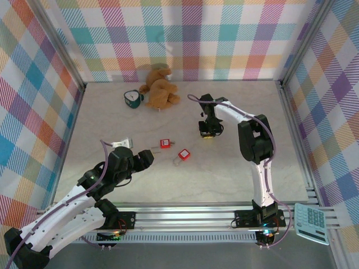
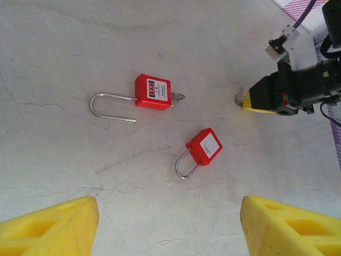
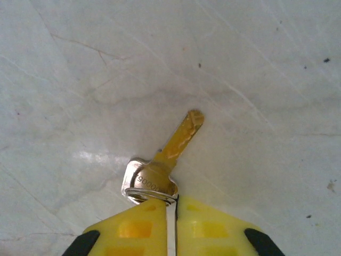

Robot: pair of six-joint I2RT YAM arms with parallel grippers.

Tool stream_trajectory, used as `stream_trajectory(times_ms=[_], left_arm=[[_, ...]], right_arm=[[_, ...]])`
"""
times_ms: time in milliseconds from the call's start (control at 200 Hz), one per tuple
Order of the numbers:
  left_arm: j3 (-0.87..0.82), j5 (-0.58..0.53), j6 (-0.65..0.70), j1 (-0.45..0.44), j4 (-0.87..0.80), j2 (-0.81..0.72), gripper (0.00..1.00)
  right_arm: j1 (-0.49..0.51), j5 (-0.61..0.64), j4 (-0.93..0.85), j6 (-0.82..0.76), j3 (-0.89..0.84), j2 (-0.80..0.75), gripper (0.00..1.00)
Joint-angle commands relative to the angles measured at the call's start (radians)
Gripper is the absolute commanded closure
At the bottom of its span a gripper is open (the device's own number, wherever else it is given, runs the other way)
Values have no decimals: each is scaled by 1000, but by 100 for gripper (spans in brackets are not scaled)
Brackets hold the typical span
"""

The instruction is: Unlock with the key

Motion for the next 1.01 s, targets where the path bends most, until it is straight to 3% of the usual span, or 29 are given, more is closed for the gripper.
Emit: stream_trajectory(times_ms=[0,725,785,930,1000], left_arm=[[-7,-6,-13,8,-8,-7,30],[-13,18,-19,8,36,40,31],[-14,21,-18,7,42,44,31],[-8,29,-18,7,44,54,31],[-4,31,-20,8,36,51,31]], right_arm=[[11,15,13,7,-23,-50,90],[60,33,109,19,-162,-230,96],[59,32,98,9,-150,-216,94],[60,56,11,-39,-39,-109,75],[60,58,-6,-55,-13,-72,72]])
